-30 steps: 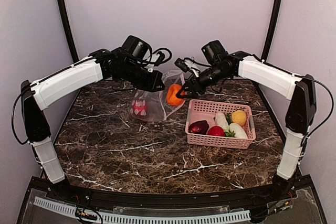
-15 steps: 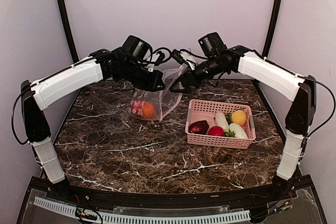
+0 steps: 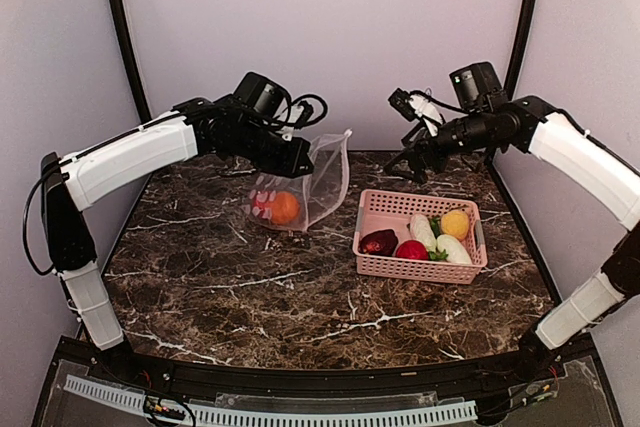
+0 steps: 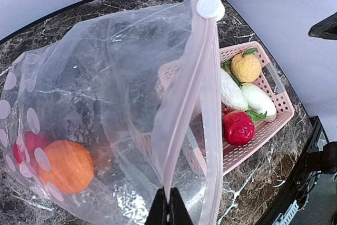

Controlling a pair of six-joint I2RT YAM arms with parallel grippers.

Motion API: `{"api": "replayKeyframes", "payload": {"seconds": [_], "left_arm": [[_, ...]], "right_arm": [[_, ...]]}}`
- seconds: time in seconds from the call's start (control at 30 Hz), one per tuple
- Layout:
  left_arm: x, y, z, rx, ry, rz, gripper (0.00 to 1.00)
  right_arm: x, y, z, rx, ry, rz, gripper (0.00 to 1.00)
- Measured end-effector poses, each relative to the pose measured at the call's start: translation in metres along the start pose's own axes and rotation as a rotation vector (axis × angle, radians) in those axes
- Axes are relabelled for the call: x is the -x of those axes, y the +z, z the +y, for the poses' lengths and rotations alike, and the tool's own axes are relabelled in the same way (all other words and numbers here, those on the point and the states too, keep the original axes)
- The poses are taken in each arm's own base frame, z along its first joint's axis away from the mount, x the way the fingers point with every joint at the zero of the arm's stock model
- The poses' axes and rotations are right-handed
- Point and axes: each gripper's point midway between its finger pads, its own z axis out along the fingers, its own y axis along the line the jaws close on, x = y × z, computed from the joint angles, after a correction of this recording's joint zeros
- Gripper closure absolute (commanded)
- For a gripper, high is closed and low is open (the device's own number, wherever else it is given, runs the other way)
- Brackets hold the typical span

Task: Place the food in the zip-top bag and seal the zipper
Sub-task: Pick up the fake vegetable from the bin.

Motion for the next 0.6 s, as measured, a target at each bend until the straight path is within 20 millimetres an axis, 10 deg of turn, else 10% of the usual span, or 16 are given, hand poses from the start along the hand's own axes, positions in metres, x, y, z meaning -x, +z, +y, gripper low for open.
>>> {"api": "replayKeyframes", "payload": {"seconds": [0.23, 0.6], "left_arm": [[-0.022, 0.010, 0.010, 0.019, -0.004, 0.036, 0.99], [-0.027, 0.009, 0.011, 0.013, 0.002, 0.015, 0.99]], "right_arm": [[-0.113, 0.015, -0.032, -0.111, 0.103, 0.294, 0.20], [-0.192, 0.033, -0.064, -0.158, 0.300, 0.548, 0.34]]}}
